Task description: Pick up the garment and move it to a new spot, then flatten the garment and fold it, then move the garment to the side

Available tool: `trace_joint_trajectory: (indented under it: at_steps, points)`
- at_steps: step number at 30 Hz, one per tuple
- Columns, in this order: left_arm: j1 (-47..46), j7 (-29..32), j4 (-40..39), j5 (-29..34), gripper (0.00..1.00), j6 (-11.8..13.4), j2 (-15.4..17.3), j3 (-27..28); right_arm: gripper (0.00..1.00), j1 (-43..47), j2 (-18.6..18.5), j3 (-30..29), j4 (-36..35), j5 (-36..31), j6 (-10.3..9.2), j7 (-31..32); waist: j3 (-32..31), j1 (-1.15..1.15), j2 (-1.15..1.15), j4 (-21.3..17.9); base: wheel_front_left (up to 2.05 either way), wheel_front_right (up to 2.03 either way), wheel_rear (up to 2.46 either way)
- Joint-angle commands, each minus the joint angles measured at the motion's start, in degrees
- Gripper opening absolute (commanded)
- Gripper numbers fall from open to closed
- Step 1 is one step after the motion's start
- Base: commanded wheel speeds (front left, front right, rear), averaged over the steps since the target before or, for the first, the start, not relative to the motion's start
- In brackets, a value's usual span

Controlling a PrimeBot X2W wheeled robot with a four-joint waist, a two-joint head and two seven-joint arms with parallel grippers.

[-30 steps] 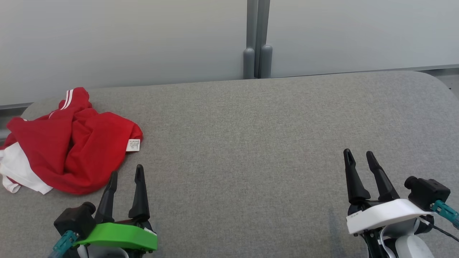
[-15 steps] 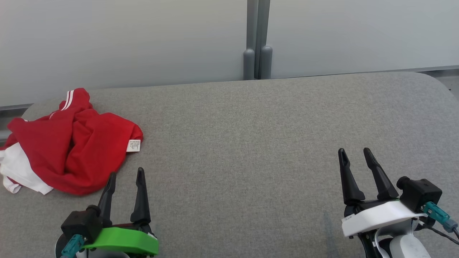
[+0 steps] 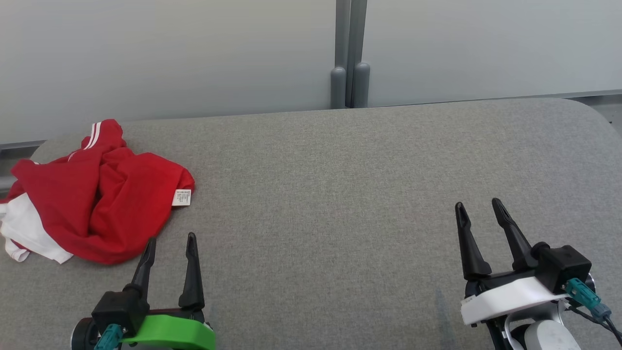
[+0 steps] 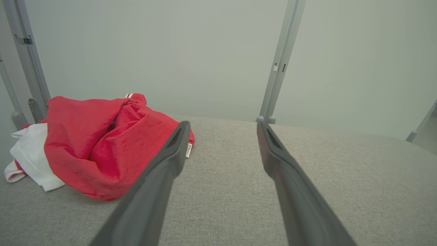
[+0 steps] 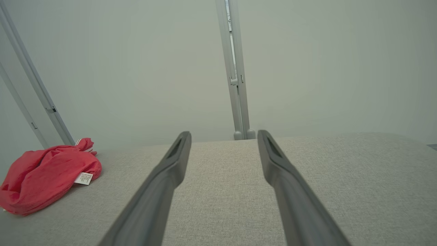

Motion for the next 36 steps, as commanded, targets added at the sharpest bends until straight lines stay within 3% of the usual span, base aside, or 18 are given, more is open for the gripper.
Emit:
trace_joint_trajectory:
  at_steps: [1,20,36]
  points:
    - [0.47,-0.58,-0.15,1.49,1.00,0.35,0.40,0.10,1.00,0.51,-0.35,-0.01,-0.42,-1.73,0.03,-0.68,0.00,0.00,0.28,0.00,0.00,0.00,0.00]
    - [1.06,-2.29,0.07,7.05,1.00,0.61,0.42,-0.64,1.00,0.59,-0.42,0.38,1.21,-7.66,0.03,-2.79,0.13,0.00,0.33,0.08,0.00,0.00,0.00]
    - [1.14,-2.19,1.03,5.77,1.00,0.41,0.40,-0.62,1.00,0.74,-0.41,0.20,1.70,-7.04,0.03,-2.71,-0.13,0.00,0.33,0.14,0.00,0.00,0.00]
